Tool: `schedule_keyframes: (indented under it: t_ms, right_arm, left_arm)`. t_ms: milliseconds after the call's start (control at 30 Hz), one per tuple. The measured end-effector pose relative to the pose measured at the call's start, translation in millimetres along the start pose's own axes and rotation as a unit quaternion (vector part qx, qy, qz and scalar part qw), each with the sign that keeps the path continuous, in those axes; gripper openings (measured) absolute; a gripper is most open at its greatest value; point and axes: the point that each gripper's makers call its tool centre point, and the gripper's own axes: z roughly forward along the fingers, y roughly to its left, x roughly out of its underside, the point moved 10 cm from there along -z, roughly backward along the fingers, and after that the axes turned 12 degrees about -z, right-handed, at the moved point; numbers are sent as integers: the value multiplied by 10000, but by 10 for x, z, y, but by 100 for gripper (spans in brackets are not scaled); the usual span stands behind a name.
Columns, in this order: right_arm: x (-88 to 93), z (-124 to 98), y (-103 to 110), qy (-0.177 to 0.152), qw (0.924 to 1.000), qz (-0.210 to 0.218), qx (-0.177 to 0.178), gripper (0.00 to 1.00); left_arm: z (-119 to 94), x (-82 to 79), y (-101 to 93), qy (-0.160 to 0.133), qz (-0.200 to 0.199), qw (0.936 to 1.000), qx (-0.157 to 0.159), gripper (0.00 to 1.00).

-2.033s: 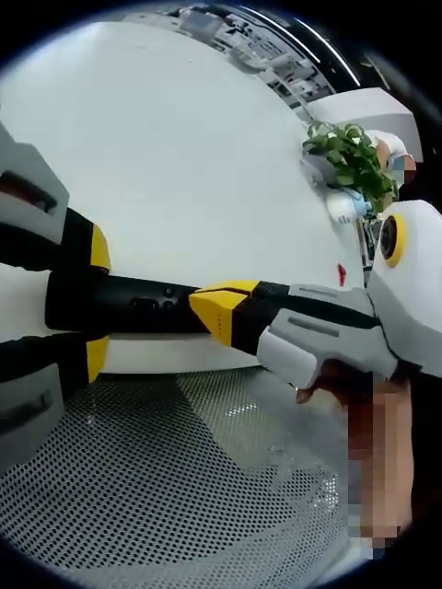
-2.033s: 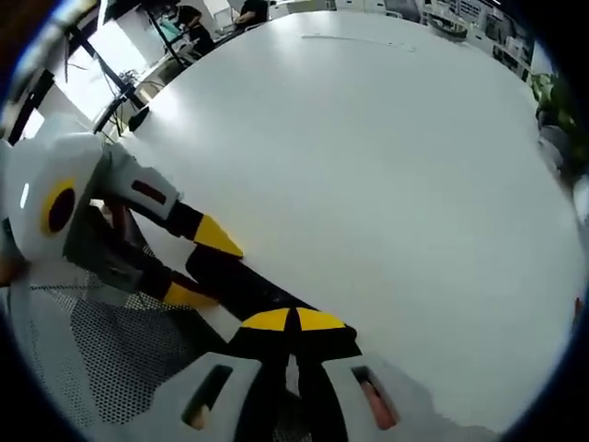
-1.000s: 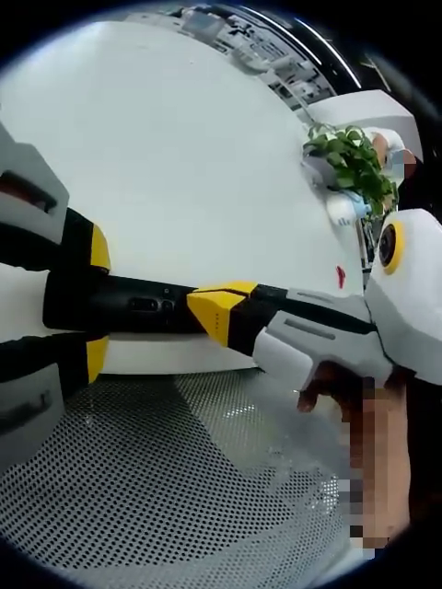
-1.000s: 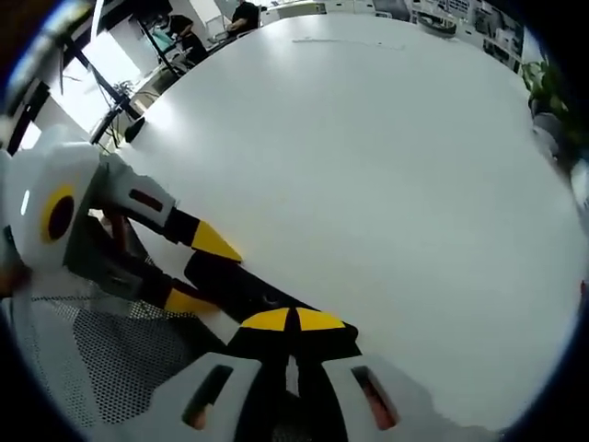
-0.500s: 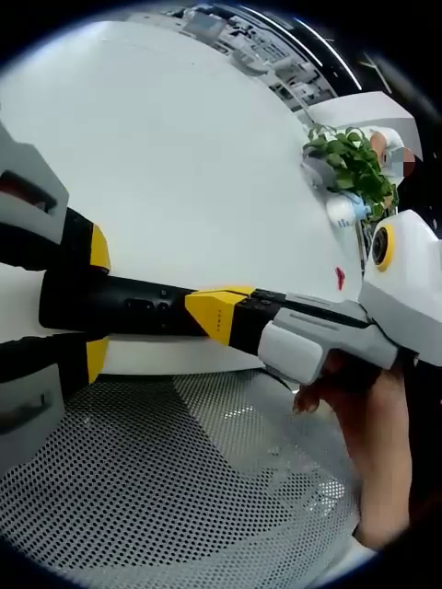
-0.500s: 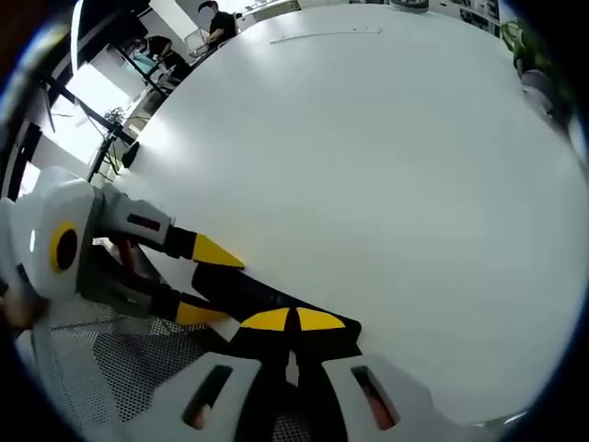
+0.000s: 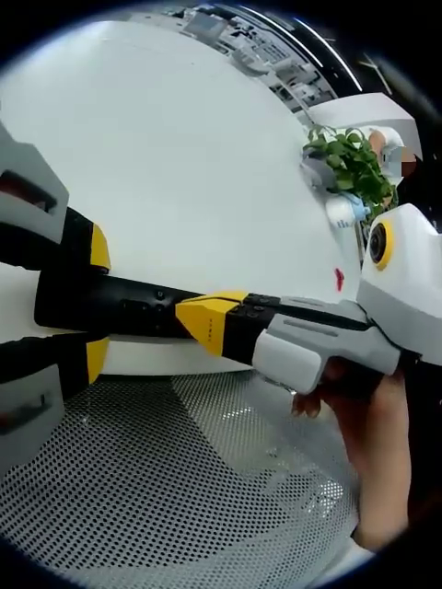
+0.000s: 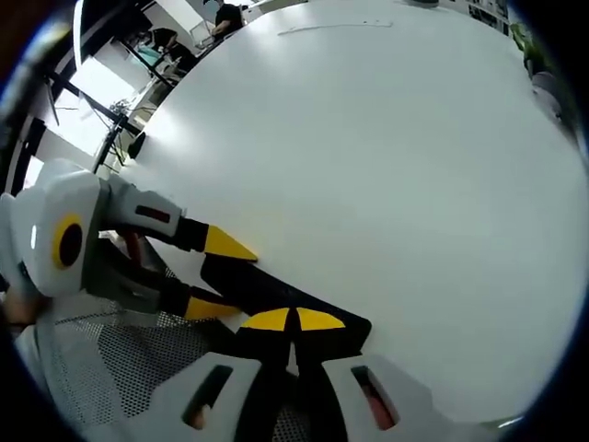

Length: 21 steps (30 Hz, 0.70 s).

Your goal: Press the specified remote control buttons in sequence, fully releasing each button before pressing the next.

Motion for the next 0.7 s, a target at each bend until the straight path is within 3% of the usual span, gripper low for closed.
schedule_keyframes:
  t_ms: [700]
  right_arm:
    - [25, 2, 23, 82, 9996, 177, -181, 0]
  left_arm:
    - [-3, 1, 2, -2, 29, 10000, 15, 26]
